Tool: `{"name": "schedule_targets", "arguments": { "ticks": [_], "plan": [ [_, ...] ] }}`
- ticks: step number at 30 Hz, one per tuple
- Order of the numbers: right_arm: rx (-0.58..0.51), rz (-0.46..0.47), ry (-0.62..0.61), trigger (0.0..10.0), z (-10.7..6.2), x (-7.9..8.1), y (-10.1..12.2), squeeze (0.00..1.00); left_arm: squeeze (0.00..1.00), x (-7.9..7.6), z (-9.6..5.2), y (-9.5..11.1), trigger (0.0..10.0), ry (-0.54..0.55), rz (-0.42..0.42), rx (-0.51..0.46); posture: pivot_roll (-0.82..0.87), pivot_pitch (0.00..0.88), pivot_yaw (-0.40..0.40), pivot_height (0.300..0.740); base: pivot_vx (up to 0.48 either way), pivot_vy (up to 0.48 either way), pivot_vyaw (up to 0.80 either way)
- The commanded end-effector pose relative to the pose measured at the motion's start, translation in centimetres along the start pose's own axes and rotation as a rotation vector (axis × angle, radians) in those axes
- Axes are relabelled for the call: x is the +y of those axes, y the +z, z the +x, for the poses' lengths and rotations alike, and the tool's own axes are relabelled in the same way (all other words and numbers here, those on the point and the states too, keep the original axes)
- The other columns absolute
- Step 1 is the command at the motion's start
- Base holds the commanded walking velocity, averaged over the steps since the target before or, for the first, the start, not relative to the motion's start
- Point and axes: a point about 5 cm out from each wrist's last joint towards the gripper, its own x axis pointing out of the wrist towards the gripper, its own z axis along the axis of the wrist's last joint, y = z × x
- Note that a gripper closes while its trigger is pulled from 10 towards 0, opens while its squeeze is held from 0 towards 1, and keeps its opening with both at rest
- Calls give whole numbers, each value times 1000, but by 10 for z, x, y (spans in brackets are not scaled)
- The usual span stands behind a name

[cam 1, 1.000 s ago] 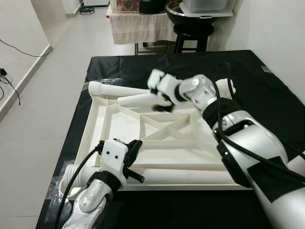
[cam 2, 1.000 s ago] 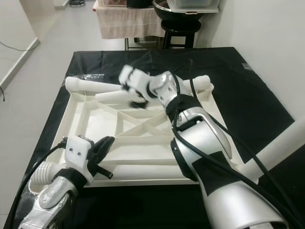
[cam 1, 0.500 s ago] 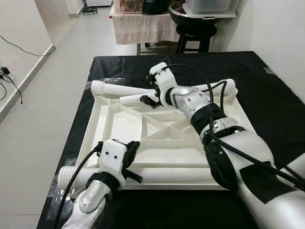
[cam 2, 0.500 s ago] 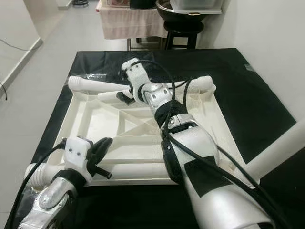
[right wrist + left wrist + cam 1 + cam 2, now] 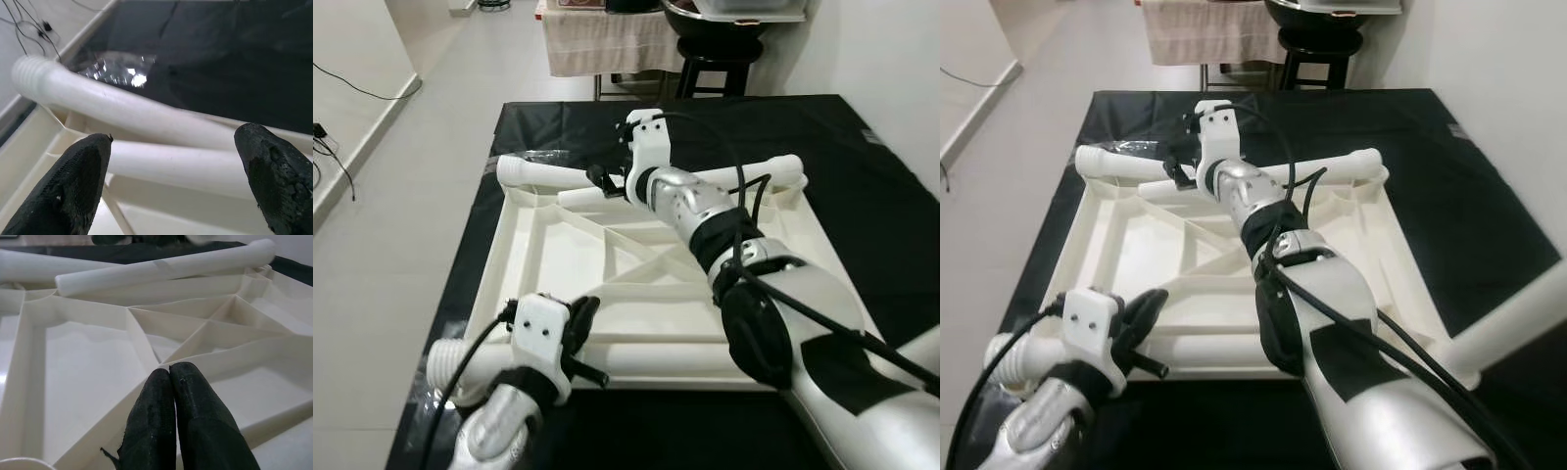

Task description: Building children table

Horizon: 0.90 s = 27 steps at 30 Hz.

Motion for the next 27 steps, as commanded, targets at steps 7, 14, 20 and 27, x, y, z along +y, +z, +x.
{"name": "schedule_targets", "arguments": {
  "ticks": [7, 14, 20, 27],
  "plan": [
    [-87, -9, -22, 10000, -1, 8, 18, 0, 0, 10, -7, 34, 10000, 77, -10, -97, 95, 306, -57, 740, 0, 0, 0],
    [-108, 7, -75, 10000, -4, 1, 32, 0, 0, 11, -12, 55, 10000, 100, 2, -146, 102, 331, -58, 740, 0, 0, 0],
    [-49, -17, -111, 10000, -4, -7, 23, 0, 0, 10, -11, 55, 10000, 99, -2, -134, 93, 329, -56, 740, 0, 0, 0],
    [-14, -6, -123, 10000, -5, -18, 21, 0, 0, 11, -5, 55, 10000, 77, 12, -114, 70, 289, -42, 740, 0, 0, 0]
  ]
}}
